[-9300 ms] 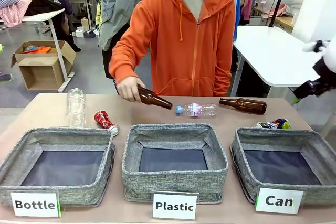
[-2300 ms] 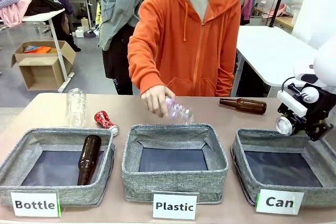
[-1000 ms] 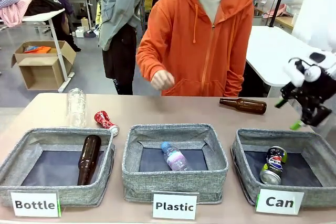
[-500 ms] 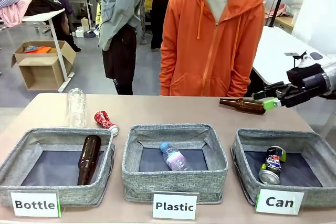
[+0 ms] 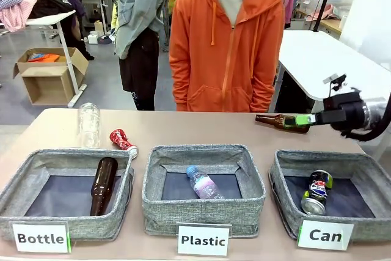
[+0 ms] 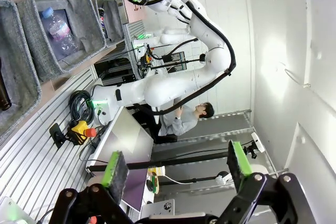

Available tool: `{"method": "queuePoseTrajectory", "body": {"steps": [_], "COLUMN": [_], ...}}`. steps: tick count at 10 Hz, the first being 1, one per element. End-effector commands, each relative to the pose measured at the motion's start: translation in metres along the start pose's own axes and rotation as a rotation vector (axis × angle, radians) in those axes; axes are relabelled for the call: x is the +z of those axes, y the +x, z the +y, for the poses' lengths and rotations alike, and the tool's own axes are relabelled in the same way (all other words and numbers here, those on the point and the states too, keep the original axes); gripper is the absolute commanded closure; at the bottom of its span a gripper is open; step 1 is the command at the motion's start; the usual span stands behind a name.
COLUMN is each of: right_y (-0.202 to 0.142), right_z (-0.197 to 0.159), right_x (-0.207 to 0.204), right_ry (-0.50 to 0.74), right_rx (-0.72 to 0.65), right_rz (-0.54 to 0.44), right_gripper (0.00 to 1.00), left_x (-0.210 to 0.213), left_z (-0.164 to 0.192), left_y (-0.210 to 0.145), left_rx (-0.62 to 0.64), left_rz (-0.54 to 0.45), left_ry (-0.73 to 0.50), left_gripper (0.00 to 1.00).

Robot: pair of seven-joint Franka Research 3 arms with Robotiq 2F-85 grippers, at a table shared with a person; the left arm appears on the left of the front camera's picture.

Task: Sort the can waste into the basket.
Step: Pick up the can waste from the table and place it in the right Fabric basket.

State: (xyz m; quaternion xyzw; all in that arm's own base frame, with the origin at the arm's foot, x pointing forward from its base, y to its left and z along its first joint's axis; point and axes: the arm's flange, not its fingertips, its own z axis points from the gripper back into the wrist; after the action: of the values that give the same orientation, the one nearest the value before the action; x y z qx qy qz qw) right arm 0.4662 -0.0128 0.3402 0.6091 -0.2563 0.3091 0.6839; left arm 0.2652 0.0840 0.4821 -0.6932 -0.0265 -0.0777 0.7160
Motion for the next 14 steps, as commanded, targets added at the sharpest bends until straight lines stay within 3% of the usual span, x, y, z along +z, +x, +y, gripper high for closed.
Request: {"method": "queuePoseTrajectory", "body": {"steps": [1,14], "right_y": [0.0164,0.0164], "right_z": [0.0115,0.0115], "right_x": [0.0094,0.0094], "right_ry": [-0.05,-0.05], "right_rx": [0.066,0.066], "right_rz": [0.013,0.013], "right_gripper": [0.0,0.0], "left_x": [-0.0011,-0.0011], "left_z": [-0.0038,-0.0038], "left_y": [0.0015,0.0015], "left_rx": [-0.008,-0.008], "left_rz": [-0.004,-0.004], "left_ry": [-0.019,-0.019], "left_gripper": [0.0,0.0]}}
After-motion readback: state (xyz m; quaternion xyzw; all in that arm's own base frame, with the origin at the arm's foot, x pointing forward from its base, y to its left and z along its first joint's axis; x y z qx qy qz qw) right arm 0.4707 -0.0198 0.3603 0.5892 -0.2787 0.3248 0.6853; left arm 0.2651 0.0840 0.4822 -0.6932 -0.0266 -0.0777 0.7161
